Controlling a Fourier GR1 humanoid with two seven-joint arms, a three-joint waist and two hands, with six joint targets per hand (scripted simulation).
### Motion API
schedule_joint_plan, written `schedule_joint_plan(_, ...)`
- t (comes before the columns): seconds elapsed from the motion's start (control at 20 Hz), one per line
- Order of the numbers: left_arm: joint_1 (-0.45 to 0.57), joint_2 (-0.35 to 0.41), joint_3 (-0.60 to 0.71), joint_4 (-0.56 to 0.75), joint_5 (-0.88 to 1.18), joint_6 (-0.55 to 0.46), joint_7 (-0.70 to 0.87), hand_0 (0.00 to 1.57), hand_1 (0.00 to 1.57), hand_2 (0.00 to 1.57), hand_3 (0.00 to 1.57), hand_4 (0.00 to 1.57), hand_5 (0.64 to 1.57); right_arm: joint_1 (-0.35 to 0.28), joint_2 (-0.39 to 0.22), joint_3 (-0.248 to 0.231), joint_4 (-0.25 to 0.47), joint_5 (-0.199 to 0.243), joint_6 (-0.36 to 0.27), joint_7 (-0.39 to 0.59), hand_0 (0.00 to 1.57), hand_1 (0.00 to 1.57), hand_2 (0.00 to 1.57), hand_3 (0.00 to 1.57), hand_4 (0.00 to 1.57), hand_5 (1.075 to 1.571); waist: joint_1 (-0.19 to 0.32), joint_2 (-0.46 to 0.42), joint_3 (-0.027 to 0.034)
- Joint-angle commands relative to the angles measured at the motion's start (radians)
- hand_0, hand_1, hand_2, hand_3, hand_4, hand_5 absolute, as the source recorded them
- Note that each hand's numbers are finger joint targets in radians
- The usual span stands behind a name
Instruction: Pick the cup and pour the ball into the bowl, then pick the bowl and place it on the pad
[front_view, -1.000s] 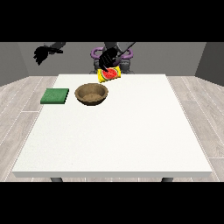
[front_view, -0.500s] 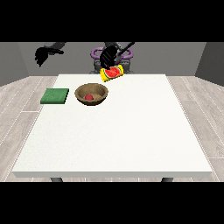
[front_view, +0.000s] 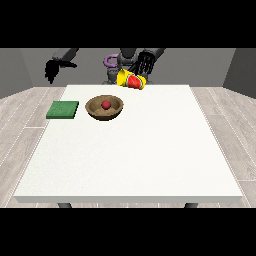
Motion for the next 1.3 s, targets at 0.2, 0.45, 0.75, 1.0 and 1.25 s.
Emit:
schedule_joint_plan(0.2,0.212,-0.029,0.193,-0.246,0.654,0.108,-0.218,0.00,0.00,0.00,0.00,0.00,1.553,-0.088,0.089,0.041,-0.054,0.026,-0.098,-0.001,0.00,0.00,0.00,0.00,0.28,1.567,-0.002,0.154,-0.0061)
schedule_joint_plan(0.45,0.310,-0.029,0.156,-0.369,0.927,-0.027,-0.447,0.00,0.00,0.00,0.00,0.00,1.565,-0.154,0.185,0.061,-0.067,0.069,-0.266,0.017,0.00,0.00,0.00,0.00,0.21,1.571,0.081,0.188,0.0096)
schedule_joint_plan(0.75,0.380,0.045,0.240,-0.374,1.026,-0.217,-0.632,0.00,0.00,0.00,0.00,0.00,1.563,-0.181,0.246,0.051,-0.015,0.068,-0.347,-0.039,0.00,0.00,0.00,0.00,0.32,1.569,0.119,0.234,0.0144)
schedule_joint_plan(1.0,0.406,0.069,0.243,-0.418,1.028,-0.274,-0.591,0.00,0.00,0.00,0.00,0.00,1.565,-0.263,0.235,0.034,0.149,0.074,-0.379,-0.128,0.00,0.00,0.00,0.00,0.26,1.567,0.144,0.241,0.0153)
schedule_joint_plan(1.25,0.405,0.105,0.265,-0.513,1.040,-0.310,-0.538,0.00,0.00,0.00,0.00,0.00,1.566,-0.315,0.170,-0.001,0.297,0.060,-0.353,-0.194,0.00,0.00,0.00,0.00,0.19,1.563,0.161,0.252,0.0157)
